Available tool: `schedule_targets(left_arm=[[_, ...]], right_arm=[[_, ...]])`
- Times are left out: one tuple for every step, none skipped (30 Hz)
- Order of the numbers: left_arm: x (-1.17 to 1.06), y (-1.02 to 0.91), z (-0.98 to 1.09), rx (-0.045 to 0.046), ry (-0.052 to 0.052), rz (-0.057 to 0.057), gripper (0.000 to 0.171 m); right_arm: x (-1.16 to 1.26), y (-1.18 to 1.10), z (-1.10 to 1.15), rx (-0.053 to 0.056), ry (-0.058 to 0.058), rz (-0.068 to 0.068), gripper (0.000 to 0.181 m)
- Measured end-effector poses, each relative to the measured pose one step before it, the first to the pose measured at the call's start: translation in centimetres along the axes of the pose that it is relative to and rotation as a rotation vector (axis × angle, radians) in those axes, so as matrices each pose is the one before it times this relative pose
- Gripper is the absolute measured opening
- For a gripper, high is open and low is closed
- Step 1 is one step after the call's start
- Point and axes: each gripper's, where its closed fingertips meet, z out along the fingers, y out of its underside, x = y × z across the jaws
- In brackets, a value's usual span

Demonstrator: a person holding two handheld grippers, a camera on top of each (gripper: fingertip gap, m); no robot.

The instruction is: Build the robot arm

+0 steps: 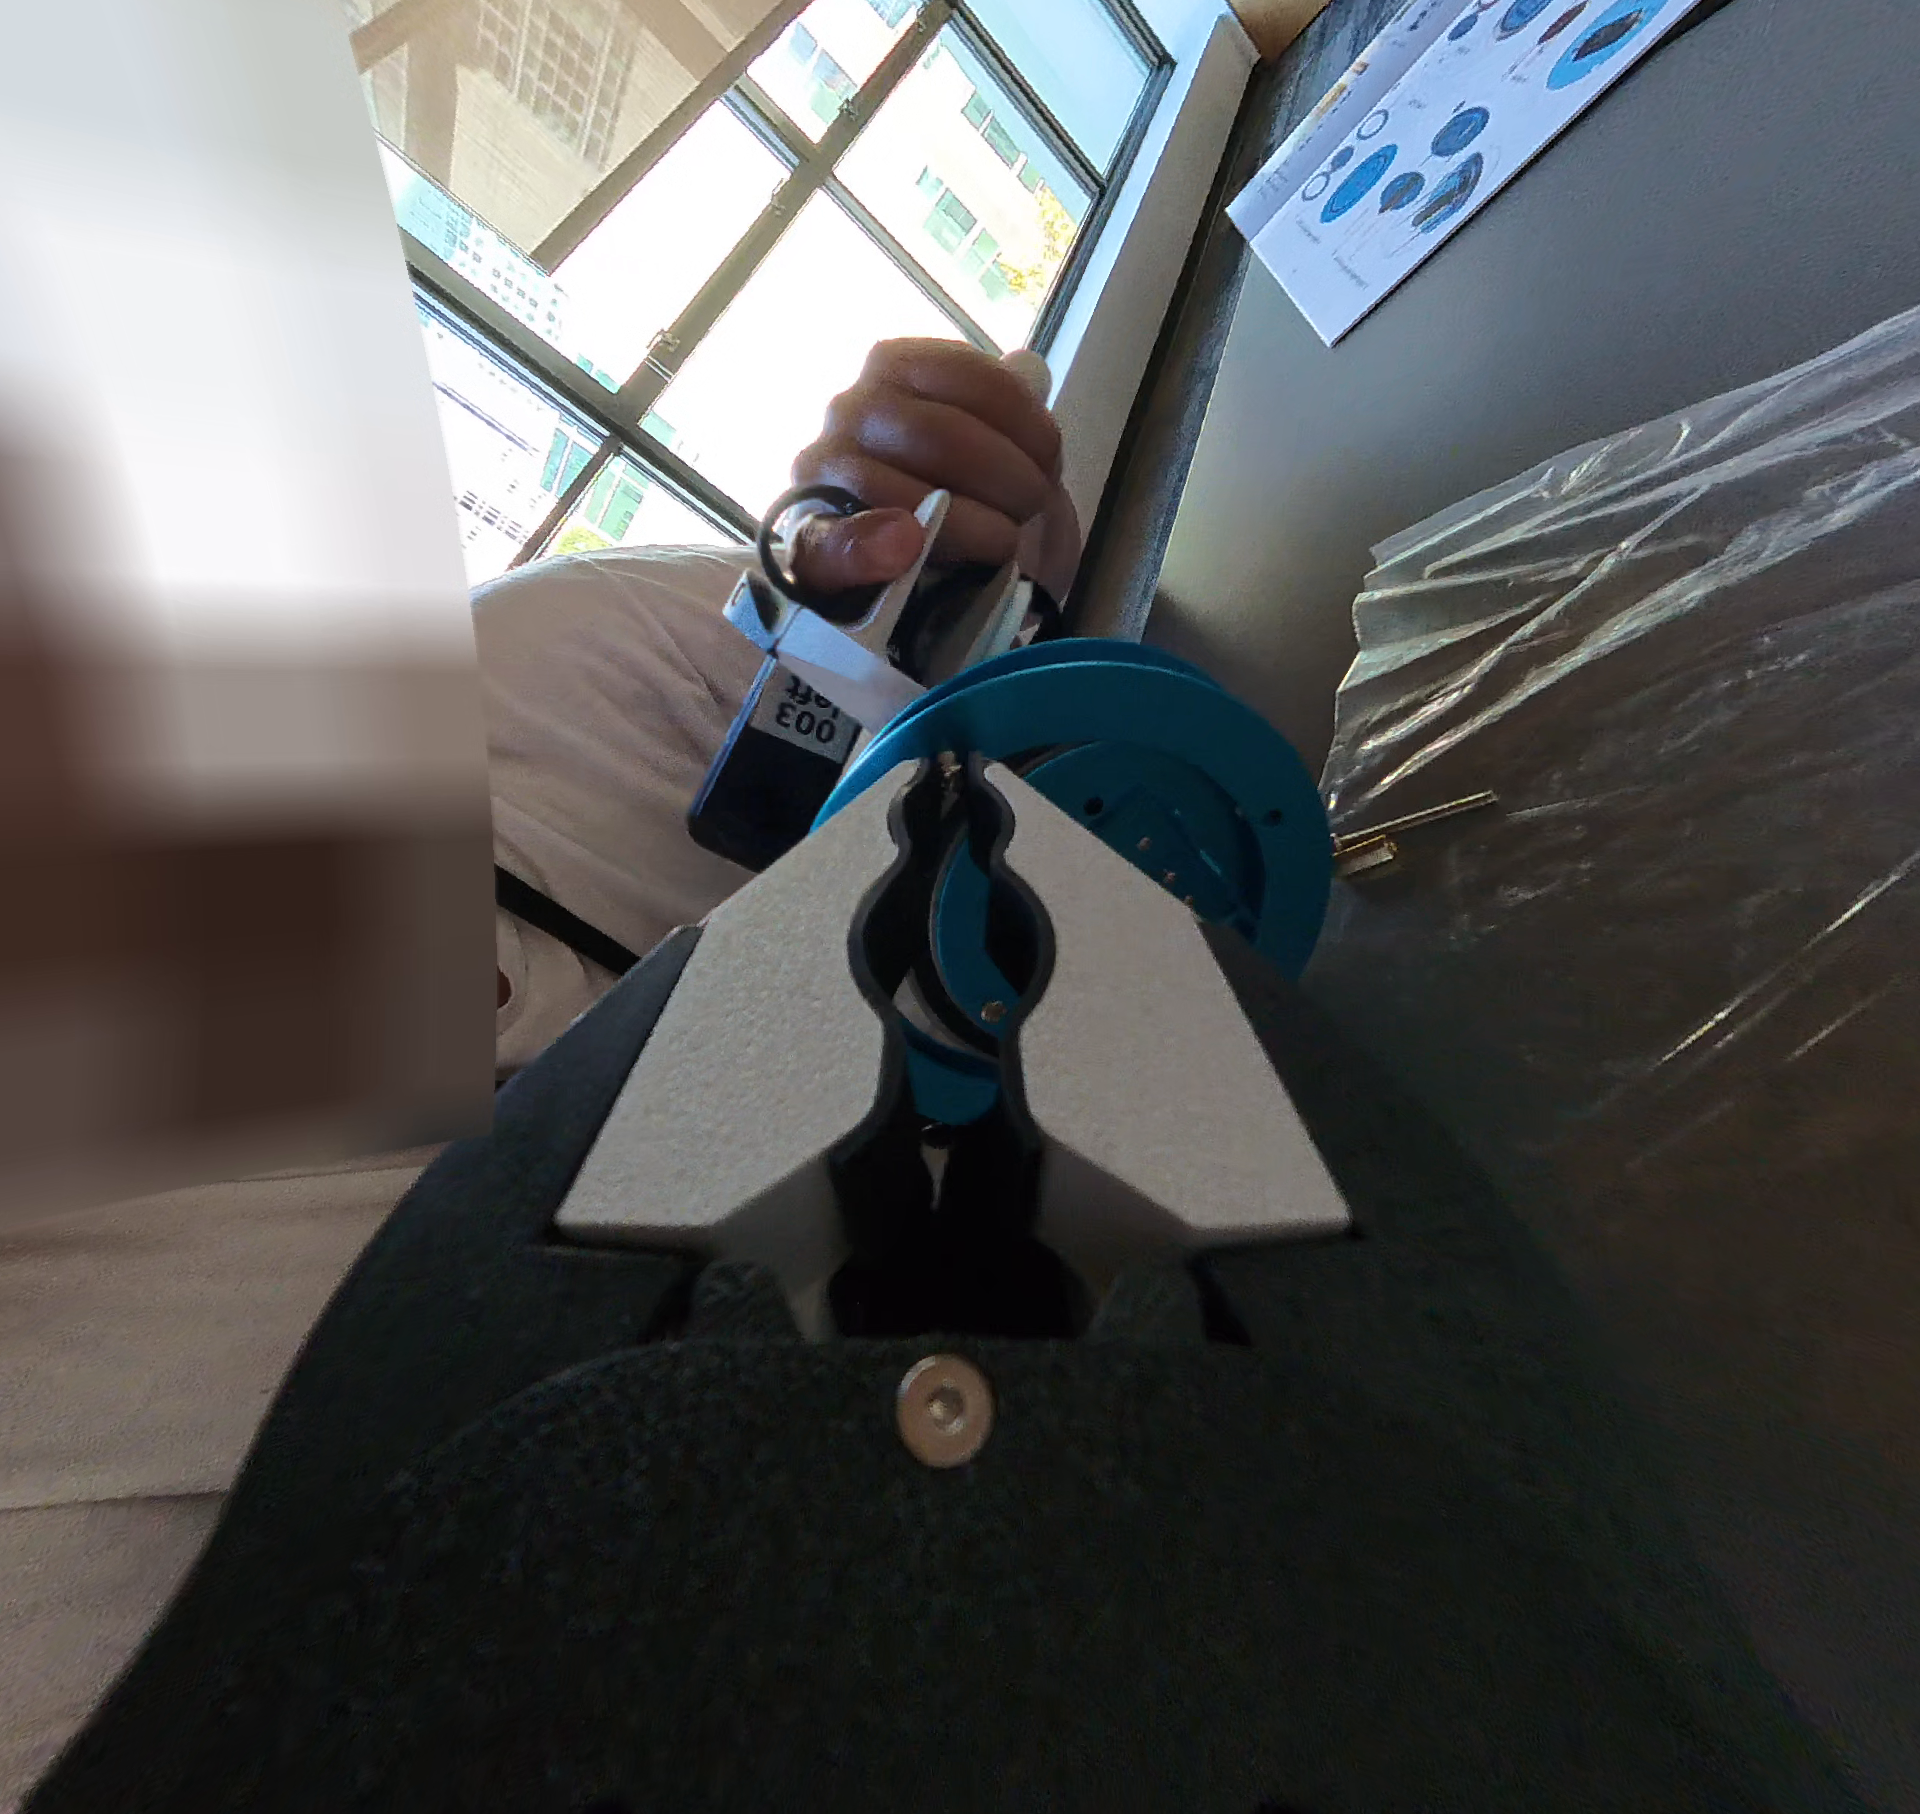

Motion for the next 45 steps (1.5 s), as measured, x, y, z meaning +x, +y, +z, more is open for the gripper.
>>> schedule_targets(left_arm=[[-0.023, -0.059, 0.038, 0.00535, 0.0111, -0.0260, 0.000], [-0.116, -0.242, -0.065, 0.02302, 0.0120, -0.0597, 0.000], [-0.239, -0.272, -0.119, 0.02135, 0.0032, -0.0616, 0.000], [-0.239, -0.080, -0.060, 0.00755, 0.0041, -0.0692, 0.000], [-0.177, 0.080, -0.023, 0.00110, 0.0143, -0.0948, 0.000], [-0.281, 0.109, -0.101, 0.01045, 0.0174, -0.1212, 0.000], [-0.491, 0.116, -0.185, 0.02334, 0.0182, -0.1381, 0.000], [-0.395, 0.362, -0.088, 0.01878, 0.0428, -0.1533, 0.009], [-0.083, 0.789, 0.051, -0.00244, 0.0812, -0.1679, 0.023], [0.029, 1.001, 0.131, -0.01397, 0.1038, -0.1702, 0.033], [0.100, 0.877, 0.086, -0.00579, 0.1156, -0.1507, 0.035], [-0.219, 0.627, 0.013, 0.00515, 0.0888, -0.1140, 0.035], [-0.459, 0.412, 0.026, 0.01227, 0.0545, -0.0717, 0.036], [-0.156, 0.456, 0.079, 0.00341, 0.0574, -0.0399, 0.036], [-0.001, 0.508, 0.194, -0.00713, 0.0551, -0.0275, 0.036], [0.096, 0.407, 0.291, -0.00464, 0.0502, -0.0231, 0.036], [0.218, 0.463, 0.352, -0.01107, 0.0540, -0.0165, 0.036], [0.038, 0.292, 0.321, -0.00634, 0.0414, -0.0131, 0.036], [0.072, -0.112, 0.191, 0.01749, 0.0422, -0.0107, 0.036], [0.322, -0.257, 0.130, 0.02264, 0.0629, -0.0172, 0.037], [0.369, -0.164, 0.198, 0.01006, 0.0714, -0.0333, 0.041], [0.273, 0.010, 0.288, -0.00418, 0.0638, -0.0354, 0.048], [-0.020, 0.182, 0.351, -0.01618, 0.0374, -0.0147, 0.049], [-0.284, 0.141, 0.326, -0.01710, 0.0130, 0.0001, 0.049], [-0.307, 0.045, 0.309, -0.01390, 0.0089, -0.0053, 0.049], [-0.328, 0.071, 0.267, -0.01832, 0.0117, -0.0137, 0.047], [-0.414, 0.066, 0.166, -0.02044, 0.0110, -0.0203, 0.041], [-0.529, 0.063, 0.024, -0.01537, 0.0077, -0.0212, 0.030], [-0.398, 0.021, -0.083, -0.00502, 0.0186, -0.0188, 0.024], [-0.165, 0.005, -0.150, 0.00329, 0.0300, -0.0266, 0.022], [-0.150, 0.053, -0.135, 0.00312, 0.0205, -0.0261, 0.020], [-0.283, 0.081, -0.125, 0.00454, -0.0015, -0.0130, 0.019], [-0.304, -0.005, -0.154, 0.00786, -0.0162, -0.0067, 0.017], [-0.159, -0.117, -0.221, 0.01230, -0.0144, 0.0030, 0.015], [-0.174, -0.170, -0.204, 0.01543, -0.0197, 0.0081, 0.015], [-0.348, -0.102, -0.122, 0.00980, -0.0281, -0.0017, 0.014], [-0.311, 0.012, -0.078, -0.00017, -0.0218, -0.0127, 0.014], [-0.138, 0.117, -0.074, -0.00879, -0.0105, -0.0129, 0.014], [-0.132, 0.179, -0.102, -0.01443, -0.0125, -0.0057, 0.014], [-0.190, 0.184, -0.102, -0.01399, -0.0180, -0.0047, 0.014], [-0.182, 0.155, -0.089, -0.00945, -0.0157, -0.0122, 0.013], [-0.197, 0.140, -0.058, -0.00560, -0.0133, -0.0190, 0.013], [-0.229, 0.172, -0.030, -0.00589, -0.0133, -0.0164, 0.013], [-0.283, 0.219, 0.011, -0.00972, -0.0145, -0.0144, 0.014], [-0.293, 0.158, 0.012, -0.00591, -0.0118, -0.0169, 0.015]], right_arm=[[0.013, 0.009, -0.091, -0.0036, 0.0008, -0.0015, 0.003], [-0.002, 0.039, -0.045, -0.0044, 0.0019, -0.0043, 0.003], [0.136, -0.064, -0.042, 0.0056, 0.0099, -0.0115, 0.003], [0.177, -0.029, -0.057, 0.0034, 0.0091, -0.0158, 0.003], [0.167, -0.025, -0.121, 0.0040, 0.0031, -0.0249, 0.003], [0.165, -0.057, -0.178, 0.0073, 0.0002, -0.0332, 0.002], [0.116, -0.125, -0.240, 0.0127, -0.0037, -0.0360, 0.003], [0.140, -0.075, -0.208, 0.0085, -0.0032, -0.0310, 0.003], [0.105, -0.045, -0.141, 0.0077, -0.0060, -0.0231, 0.003], [0.007, 0.009, -0.109, 0.0049, -0.0115, -0.0127, 0.003], [-0.078, 0.017, -0.065, 0.0019, -0.0168, -0.0036, 0.003], [-0.144, 0.061, -0.021, -0.0014, -0.0183, -0.0024, 0.003], [-0.222, 0.099, 0.010, -0.0046, -0.0188, -0.0122, 0.003], [-0.198, 0.081, 0.050, -0.0031, -0.0129, -0.0192, 0.003], [-0.174, 0.069, 0.042, -0.0032, -0.0098, -0.0192, 0.003], [-0.173, 0.079, 0.034, -0.0040, -0.0110, -0.0145, 0.003], [-0.135, 0.058, 0.001, -0.0039, -0.0083, -0.0083, 0.003], [-0.166, 0.078, -0.024, -0.0050, -0.0100, -0.0106, 0.002], [-0.266, 0.135, -0.018, -0.0084, -0.0162, -0.0191, 0.002], [-0.285, 0.135, -0.041, -0.0096, -0.0162, -0.0213, 0.002], [-0.182, 0.071, -0.052, -0.0072, -0.0126, -0.0199, 0.003], [-0.005, 0.008, -0.095, -0.0063, -0.0045, -0.0080, 0.003], [0.127, -0.015, -0.109, -0.0073, 0.0007, 0.0020, 0.003], [0.126, -0.004, -0.134, -0.0085, -0.0006, 0.0035, 0.003], [0.193, 0.010, -0.146, -0.0071, 0.0019, 0.0025, 0.003], [0.197, 0.026, -0.153, -0.0061, 0.0033, 0.0031, 0.003], [0.239, 0.020, -0.144, -0.0034, 0.0060, 0.0064, 0.003], [0.266, -0.001, -0.169, -0.0034, 0.0078, 0.0086, 0.003], [0.180, -0.014, -0.186, -0.0027, 0.0051, 0.0081, 0.003], [0.199, -0.051, -0.218, 0.0013, 0.0113, 0.0005, 0.003], [0.373, -0.037, -0.328, -0.0016, 0.0282, -0.0019, 0.003], [0.486, -0.004, -0.417, -0.0018, 0.0390, -0.0035, 0.003], [0.594, 0.042, -0.503, -0.0020, 0.0437, 0.0025, 0.003], [0.589, 0.077, -0.535, -0.0041, 0.0402, 0.0073, 0.005], [0.629, 0.051, -0.512, 0.0025, 0.0384, 0.0093, 0.005], [0.723, 0.083, -0.445, 0.0050, 0.0376, 0.0215, 0.006], [0.573, 0.151, -0.328, 0.0014, 0.0212, 0.0357, 0.006], [0.365, 0.127, -0.276, 0.0006, 0.0024, 0.0372, 0.005], [0.196, -0.005, -0.298, 0.0055, -0.0080, 0.0324, 0.005], [0.386, -0.063, -0.376, 0.0077, 0.0092, 0.0315, 0.004], [0.679, -0.011, -0.526, 0.0010, 0.0370, 0.0204, 0.003], [0.591, -0.066, -0.677, 0.0030, 0.0410, 0.0003, 0.005], [0.497, -0.165, -0.867, 0.0045, 0.0465, -0.0055, 0.010], [0.217, -0.274, -0.892, 0.0137, 0.0351, -0.0073, 0.013], [0.036, -0.246, -0.791, 0.0194, 0.0287, -0.0068, 0.015]])
